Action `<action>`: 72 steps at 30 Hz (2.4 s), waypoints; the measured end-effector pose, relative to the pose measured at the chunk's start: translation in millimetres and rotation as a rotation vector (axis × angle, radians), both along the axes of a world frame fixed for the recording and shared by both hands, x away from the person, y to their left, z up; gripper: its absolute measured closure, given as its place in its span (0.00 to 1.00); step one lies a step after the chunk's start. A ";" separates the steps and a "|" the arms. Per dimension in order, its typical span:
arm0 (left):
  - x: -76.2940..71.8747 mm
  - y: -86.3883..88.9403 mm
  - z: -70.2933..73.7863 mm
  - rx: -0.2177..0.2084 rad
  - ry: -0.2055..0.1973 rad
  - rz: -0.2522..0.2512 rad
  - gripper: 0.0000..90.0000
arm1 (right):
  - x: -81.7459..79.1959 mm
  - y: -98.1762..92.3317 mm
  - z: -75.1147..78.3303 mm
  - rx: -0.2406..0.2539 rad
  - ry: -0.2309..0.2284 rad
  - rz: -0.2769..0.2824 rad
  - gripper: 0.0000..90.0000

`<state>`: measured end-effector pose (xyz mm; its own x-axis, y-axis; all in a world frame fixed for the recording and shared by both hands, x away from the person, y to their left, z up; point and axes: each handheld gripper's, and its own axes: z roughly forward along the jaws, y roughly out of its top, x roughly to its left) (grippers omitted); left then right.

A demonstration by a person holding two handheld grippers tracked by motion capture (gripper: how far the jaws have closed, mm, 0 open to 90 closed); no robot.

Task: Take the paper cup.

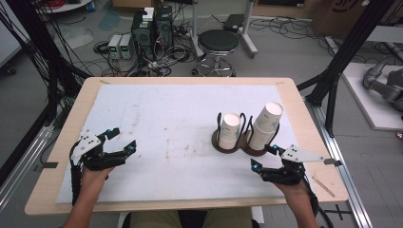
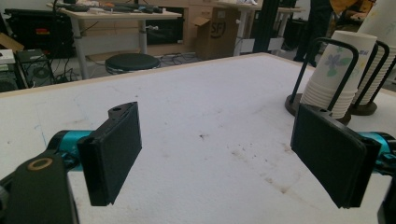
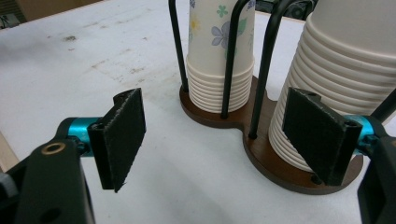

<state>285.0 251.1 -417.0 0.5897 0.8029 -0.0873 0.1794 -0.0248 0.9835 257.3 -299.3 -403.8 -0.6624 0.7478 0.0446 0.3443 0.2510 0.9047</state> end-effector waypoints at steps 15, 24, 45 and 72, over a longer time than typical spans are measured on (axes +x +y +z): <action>-1.1 -0.6 -0.8 -0.006 0.023 -0.001 0.18 | 2.6 1.9 1.3 0.009 0.002 0.022 0.24; -13.6 0.6 -2.1 -0.008 0.025 -0.013 0.18 | 3.9 16.4 12.5 0.027 0.028 0.026 0.22; -19.2 -5.6 -3.4 0.008 0.033 -0.041 0.18 | 49.9 48.1 58.7 0.001 -0.013 0.070 0.23; -18.1 -8.6 -2.9 -0.001 0.031 -0.072 0.18 | 97.5 84.6 61.3 -0.147 0.057 0.009 0.23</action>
<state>267.0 242.5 -420.0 0.6429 0.7583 -0.1074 0.2075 -0.0375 0.9775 354.8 -214.7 -342.5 -0.6690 0.7428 -0.0272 0.3906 0.3825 0.8374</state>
